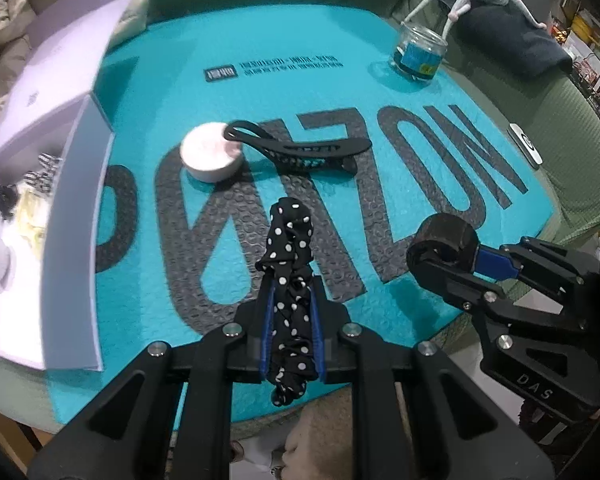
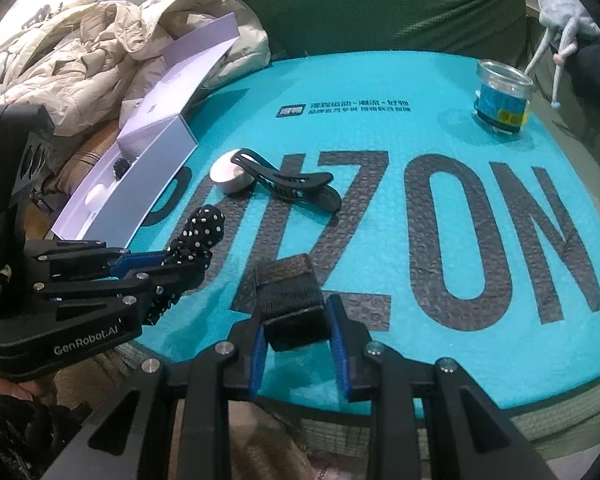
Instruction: Organize objects
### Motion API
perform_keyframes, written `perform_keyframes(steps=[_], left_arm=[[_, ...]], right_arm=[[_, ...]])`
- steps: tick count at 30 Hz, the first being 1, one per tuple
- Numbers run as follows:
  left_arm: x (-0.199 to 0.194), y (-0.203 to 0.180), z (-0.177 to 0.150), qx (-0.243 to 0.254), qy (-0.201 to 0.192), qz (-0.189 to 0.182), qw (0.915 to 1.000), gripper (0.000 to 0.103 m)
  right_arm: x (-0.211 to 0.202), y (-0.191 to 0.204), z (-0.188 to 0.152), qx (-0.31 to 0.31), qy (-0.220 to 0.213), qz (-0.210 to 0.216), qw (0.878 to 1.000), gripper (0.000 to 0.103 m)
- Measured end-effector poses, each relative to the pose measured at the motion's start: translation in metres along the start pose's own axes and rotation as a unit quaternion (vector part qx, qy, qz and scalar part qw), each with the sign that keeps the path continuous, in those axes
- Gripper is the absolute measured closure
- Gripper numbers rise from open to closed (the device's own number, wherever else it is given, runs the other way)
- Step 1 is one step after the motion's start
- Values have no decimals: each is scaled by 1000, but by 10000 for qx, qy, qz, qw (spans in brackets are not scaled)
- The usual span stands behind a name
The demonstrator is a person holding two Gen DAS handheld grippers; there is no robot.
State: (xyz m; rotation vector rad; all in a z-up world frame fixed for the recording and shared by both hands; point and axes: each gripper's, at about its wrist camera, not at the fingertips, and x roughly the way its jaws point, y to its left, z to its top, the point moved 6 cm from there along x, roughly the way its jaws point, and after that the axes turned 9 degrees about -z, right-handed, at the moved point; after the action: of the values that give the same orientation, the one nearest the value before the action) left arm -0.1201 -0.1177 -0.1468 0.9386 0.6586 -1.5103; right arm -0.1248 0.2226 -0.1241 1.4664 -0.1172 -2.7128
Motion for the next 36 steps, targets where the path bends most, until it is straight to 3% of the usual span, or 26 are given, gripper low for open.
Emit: perform_keyframes(steps=[16,36], left_arm=[[-57,33,-14,-219,-303,478,9982,88],[-111,85,-49,-577,-356,1069,9920,88]], right_arm=[[-22,61,15,-648,-178,266,9974,76],[-29,143,17,-1454,-180,635,9872,76]])
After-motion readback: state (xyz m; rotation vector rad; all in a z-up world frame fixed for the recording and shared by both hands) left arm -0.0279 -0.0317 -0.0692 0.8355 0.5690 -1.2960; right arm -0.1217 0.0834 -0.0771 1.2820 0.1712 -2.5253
